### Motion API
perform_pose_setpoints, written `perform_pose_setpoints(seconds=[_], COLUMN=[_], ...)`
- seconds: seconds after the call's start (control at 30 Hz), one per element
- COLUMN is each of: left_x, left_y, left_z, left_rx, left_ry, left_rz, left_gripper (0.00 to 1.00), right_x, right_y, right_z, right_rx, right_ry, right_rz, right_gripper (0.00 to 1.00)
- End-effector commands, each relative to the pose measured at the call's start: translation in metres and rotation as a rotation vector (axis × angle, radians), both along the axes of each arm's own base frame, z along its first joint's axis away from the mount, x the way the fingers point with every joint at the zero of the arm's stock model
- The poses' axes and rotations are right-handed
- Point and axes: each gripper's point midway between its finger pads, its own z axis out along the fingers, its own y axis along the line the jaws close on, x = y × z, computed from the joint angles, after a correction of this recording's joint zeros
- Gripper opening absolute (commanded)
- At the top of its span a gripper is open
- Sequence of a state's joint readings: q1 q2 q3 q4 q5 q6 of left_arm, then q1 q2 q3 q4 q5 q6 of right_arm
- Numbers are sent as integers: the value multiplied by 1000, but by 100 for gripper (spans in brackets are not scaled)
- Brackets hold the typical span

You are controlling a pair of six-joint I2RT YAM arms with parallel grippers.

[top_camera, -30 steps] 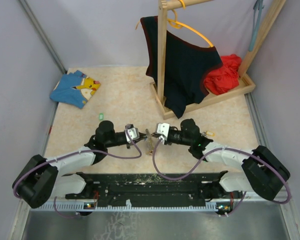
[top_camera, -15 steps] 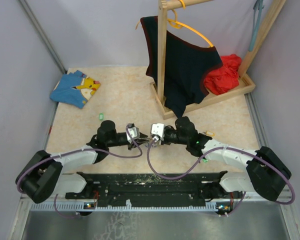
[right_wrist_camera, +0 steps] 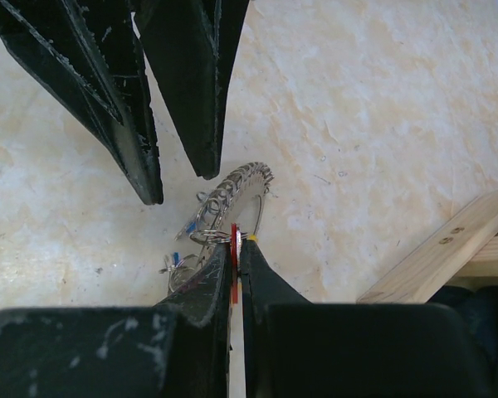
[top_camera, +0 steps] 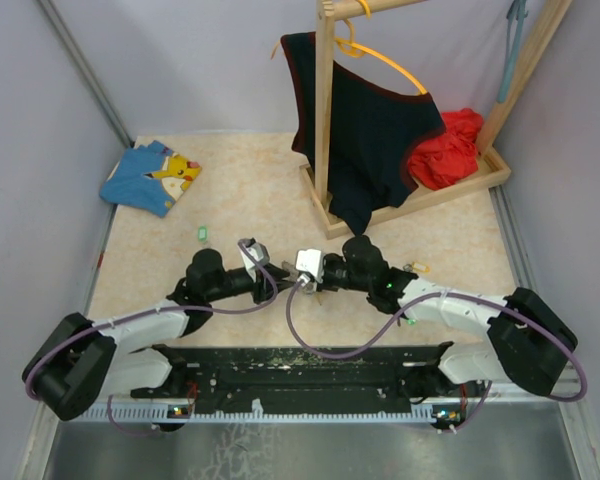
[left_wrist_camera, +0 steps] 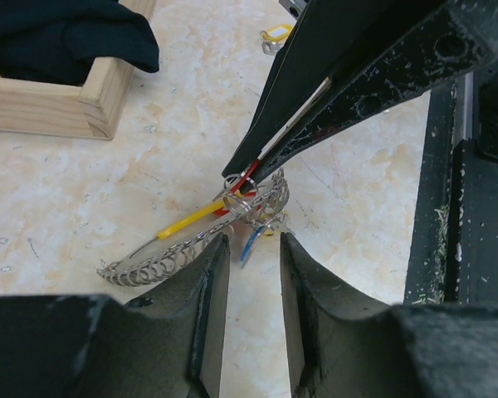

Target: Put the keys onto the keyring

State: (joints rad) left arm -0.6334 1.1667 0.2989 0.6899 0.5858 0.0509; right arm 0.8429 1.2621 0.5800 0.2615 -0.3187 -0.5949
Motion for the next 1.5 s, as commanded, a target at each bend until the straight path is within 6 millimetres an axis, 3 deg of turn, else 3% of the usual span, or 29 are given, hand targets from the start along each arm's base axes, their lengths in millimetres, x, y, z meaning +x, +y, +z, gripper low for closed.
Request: perform_pose_setpoints(seconds=[0.0,0.23,0.43,1.13,1.37,1.47], left_x=[-1,-1,3,17,19,17], left_y=[-6,-13,-20,-28,-30,-29], left_z=[10,8,5,-3,-3,-6], left_rx=[-60,-71,-58,-17,-10,-2], left_ry=[16,4,-25,-115,-146,-151], left_rz=[5,-7,-12,27,19,9], left_gripper=[36,36,26,23,3,1], right_x=[11,10,7,-4,-3,2], right_y=[19,19,20,26,25,20], right_z=[40,41,42,40,39,38], right_rx=[86,87,90,88,78,63], right_ry=[-83,-80,-75,-42,-43,-58], right_rz=[0,-5,3,53,48,14], right_gripper=[0,0,0,0,0,0])
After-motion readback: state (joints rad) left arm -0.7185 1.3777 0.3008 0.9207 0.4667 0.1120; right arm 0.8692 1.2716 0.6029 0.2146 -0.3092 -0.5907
